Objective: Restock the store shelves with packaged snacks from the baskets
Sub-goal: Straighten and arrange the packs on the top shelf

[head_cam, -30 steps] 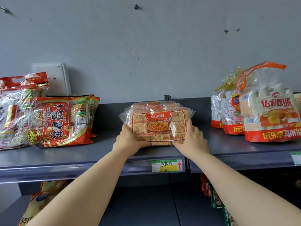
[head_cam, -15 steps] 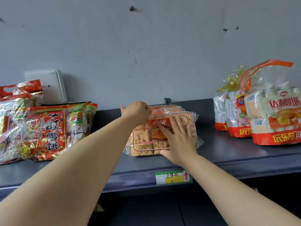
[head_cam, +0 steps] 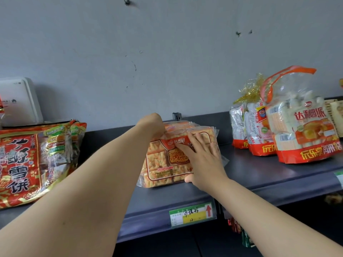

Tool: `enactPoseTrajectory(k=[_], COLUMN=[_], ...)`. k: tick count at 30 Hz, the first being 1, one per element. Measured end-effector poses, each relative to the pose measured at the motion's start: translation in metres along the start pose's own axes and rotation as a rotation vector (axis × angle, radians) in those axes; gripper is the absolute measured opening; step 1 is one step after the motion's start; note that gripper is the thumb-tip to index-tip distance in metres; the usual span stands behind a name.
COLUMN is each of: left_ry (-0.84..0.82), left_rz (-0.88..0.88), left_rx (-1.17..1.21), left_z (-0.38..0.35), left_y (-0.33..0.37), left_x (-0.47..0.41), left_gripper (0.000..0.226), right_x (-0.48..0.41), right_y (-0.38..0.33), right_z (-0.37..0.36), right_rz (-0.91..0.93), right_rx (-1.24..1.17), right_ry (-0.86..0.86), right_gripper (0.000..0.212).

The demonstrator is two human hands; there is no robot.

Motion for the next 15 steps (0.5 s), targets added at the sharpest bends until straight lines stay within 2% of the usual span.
enactPoseTrajectory(k=[4,8,12,15], left_ry=[0.021,0.073,-0.022,-0.102], left_rz=[0.016,0.023,0.028,-0.034], left_rx=[0.068,0.087,0.033,0.013], left_z=[0.003,0.010,0.011,0.004], left_y=[0.002,-0.006,-0.004,0.004], left_x=[-0.002,0.000,-0.001,-0.009], left_gripper=[0.021,0.022,0.031,0.037], right_x=[-0.002,0.005,0.005,0.004], right_y=[0.007,0.004,0.000,0.000], right_z=[0.000,-0.002,-0.005,-0.008], right_rz=[0.015,0.046,0.050,0.056], right_rx=[-0.055,-0.149,-0.161,-0.175], right_ry=[-0.057,-0.096,-0.095,-0.082], right_gripper=[0.098,0.082,0.076,0.076])
Point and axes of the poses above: each hand's wrist, its own x-axis away from the middle knuckle, its own z-axis out of the back of the hand, y = z × x, the point moved 3 cm from there along -x, towards the middle knuckle, and after that the axes turned 15 degrees about -z, right-handed, at the moved point
